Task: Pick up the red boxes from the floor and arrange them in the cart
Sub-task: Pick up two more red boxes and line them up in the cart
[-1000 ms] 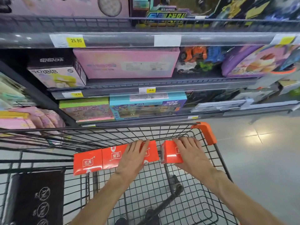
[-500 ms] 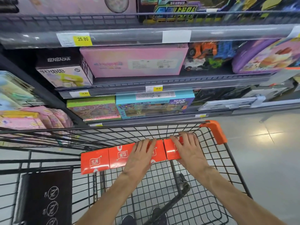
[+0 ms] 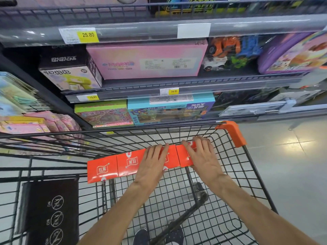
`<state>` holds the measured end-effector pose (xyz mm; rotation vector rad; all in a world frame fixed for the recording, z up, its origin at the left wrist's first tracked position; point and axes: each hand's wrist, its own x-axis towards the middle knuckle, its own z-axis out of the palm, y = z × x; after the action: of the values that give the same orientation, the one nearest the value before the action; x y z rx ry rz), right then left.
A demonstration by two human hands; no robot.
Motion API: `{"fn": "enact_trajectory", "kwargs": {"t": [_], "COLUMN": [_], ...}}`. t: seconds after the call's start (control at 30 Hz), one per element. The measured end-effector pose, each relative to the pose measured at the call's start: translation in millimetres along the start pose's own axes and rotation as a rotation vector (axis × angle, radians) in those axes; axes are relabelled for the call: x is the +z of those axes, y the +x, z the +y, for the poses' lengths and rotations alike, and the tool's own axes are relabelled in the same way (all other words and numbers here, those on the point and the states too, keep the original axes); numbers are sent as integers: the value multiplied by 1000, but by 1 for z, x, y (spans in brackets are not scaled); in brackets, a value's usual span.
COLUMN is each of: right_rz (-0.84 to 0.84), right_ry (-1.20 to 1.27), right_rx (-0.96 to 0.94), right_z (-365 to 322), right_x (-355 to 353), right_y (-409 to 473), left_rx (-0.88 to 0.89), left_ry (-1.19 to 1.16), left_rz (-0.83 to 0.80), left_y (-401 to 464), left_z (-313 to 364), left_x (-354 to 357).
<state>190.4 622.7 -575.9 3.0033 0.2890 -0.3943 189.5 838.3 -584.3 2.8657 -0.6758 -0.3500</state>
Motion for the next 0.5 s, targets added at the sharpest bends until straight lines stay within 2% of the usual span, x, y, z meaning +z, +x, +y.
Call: {"fn": "enact_trajectory", "kwargs": {"t": [0.33,0.5], "right_rz": [8,-44], "right_ry": [57,100], "right_rx": [-54,-121], "right_z": [0,19], "right_x": [-9,-52], "right_y": [-11,-34], "left_rx": [1,173], "left_ry": [-8,-18], "left_rz": [-63,-31], "left_y": [-6,-10], "left_z": [0,7], "left_x": [-13,-59]}}
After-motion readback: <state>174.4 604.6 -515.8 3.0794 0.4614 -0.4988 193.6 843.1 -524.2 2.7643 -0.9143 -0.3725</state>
